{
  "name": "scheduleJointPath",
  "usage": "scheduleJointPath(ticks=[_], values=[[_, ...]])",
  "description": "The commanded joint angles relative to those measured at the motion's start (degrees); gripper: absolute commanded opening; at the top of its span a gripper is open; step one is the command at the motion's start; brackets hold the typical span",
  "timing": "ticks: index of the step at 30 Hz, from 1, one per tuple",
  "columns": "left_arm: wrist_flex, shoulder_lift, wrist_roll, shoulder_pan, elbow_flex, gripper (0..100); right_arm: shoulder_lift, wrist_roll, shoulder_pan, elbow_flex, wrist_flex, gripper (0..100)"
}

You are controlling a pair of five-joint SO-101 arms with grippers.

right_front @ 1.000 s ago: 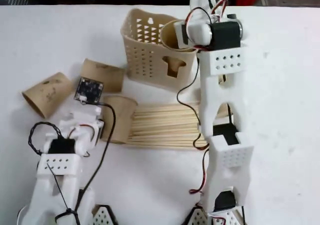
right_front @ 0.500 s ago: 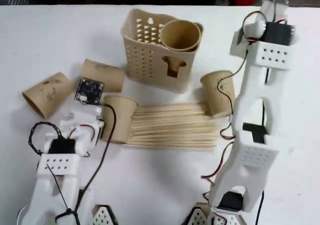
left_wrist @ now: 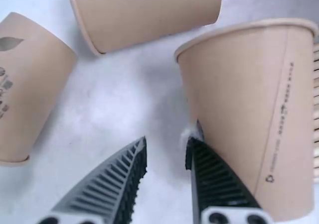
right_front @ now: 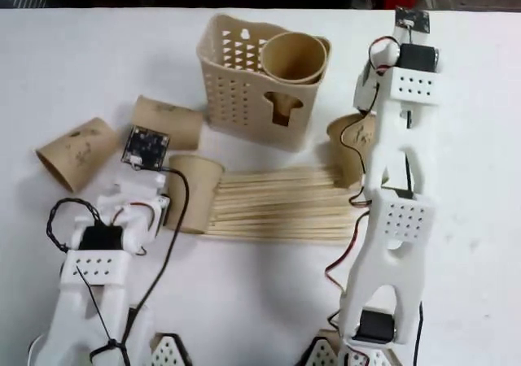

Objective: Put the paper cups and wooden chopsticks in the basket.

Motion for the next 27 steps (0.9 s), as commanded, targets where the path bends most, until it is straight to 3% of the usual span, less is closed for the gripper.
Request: scheduleJointPath(ticks=[1,15,20,27], values=[[-0.9,-1.0,0.3,0.7,-0.4,15,1.0,-0.6,-1.0,-1.4,0.2,33.7],[-1.0,-1.0,0.3,0.7,-0.4,15,-9.5,-0.8,-5.1,-4.5,-0.1,33.7],[-0.9,-1.0,0.3,0.7,-0.4,15,-7.9,-6.1,-5.6,-2.8,-1.3,33.7],[-0.7,-1.0,0.3,0.7,-0.4,15,0.6,-6.8,-4.0,-2.3,-1.0,33.7]])
